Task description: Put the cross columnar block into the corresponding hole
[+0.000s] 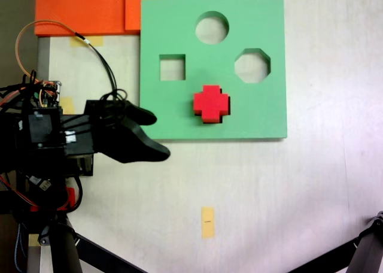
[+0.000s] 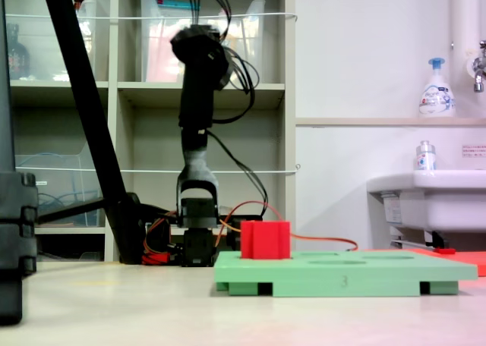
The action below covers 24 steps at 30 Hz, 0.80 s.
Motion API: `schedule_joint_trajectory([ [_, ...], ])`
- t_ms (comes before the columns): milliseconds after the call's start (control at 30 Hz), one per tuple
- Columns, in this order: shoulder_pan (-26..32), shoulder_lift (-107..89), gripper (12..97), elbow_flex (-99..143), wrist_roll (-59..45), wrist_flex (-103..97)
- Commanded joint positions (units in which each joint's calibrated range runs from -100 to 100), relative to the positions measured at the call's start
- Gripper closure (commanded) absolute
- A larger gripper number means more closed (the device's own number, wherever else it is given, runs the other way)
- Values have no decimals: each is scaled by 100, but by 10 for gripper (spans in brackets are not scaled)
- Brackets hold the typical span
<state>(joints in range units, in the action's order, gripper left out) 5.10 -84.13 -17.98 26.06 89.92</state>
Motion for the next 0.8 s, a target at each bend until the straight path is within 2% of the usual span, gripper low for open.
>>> schedule_joint_trajectory([
  [0,-20,-986,485,1090,-103,-1466],
  [100,-15,-1587,497,4450,-923,-4057],
  [300,-15,-1587,497,6474,-1084,-4866],
  [400,-98,-1587,497,8169,-1363,-6608],
  [500,-220,-1587,585,10442,-1880,-9488],
  [533,-220,-1587,592,10991,-2051,-9959],
  [767,-230,-1587,599,11798,-2398,-9748],
])
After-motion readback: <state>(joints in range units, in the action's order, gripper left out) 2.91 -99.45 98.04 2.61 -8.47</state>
